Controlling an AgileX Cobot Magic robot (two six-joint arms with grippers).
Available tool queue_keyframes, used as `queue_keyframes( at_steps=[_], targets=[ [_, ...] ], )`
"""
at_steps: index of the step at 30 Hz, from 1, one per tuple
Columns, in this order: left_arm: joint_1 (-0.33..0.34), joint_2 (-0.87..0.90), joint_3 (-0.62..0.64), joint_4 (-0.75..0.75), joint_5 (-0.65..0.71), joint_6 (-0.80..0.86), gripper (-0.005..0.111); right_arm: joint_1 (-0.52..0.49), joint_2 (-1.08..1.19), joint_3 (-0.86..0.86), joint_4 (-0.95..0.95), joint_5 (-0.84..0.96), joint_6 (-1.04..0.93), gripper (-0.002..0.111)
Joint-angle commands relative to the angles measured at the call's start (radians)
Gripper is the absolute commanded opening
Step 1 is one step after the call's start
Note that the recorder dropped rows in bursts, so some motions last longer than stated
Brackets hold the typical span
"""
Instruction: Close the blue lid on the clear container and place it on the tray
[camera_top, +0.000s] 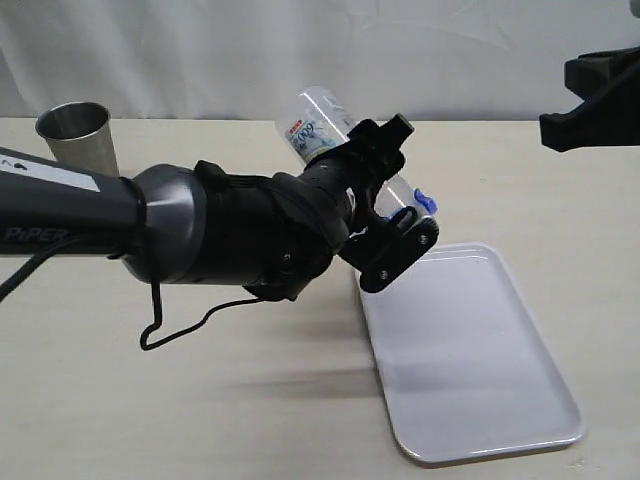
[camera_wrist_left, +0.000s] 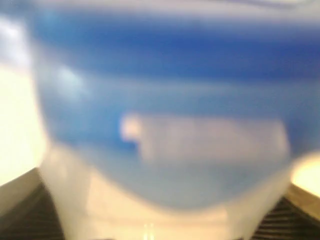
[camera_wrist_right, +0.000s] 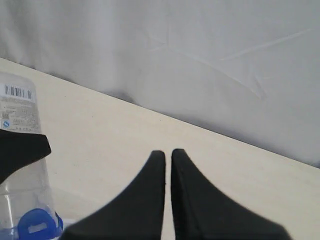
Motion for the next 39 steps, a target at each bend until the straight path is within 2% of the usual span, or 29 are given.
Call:
queue_keyframes(
  at_steps=[1,11,22,25,31,35,39],
  targets=[
    [-0.012,0.013,-0.012,0.001,0.002,0.016,0.0,-0.004,-0.006,0.003,0.005,-0.013,-0.003,0.004],
    [-0.012,0.015,-0.012,0.001,-0.064,-0.018,0.0,-0.004,-0.006,0.003,0.005,-0.011,-0.003,0.004],
    [-0.012,0.015,-0.012,0.001,-0.073,-0.041,0.0,-0.004,-0.006,0.003,0.005,-0.007,-0.003,0.004],
    [-0.012,0.015,-0.012,0.0,-0.124,-0.137,0.0,-0.004,-0.006,0.003,0.005,-0.007,-0.003,0.004],
    [0.001,0.015,-0.012,-0.097,-0.366,-0.513,0.0,-0.004,-0.006,0.003,0.005,-0.007,-0.003,0.004],
    [0.075,0.015,-0.012,-0.108,-0.733,-0.756,0.0,-0.004,0.002,0.007,0.0,-0.009,-0.005,0.004],
    [0.156,0.015,-0.012,-0.203,-0.951,-0.788,0.0,-0.006,0.008,0.007,0.0,-0.014,-0.005,0.004]
  ],
)
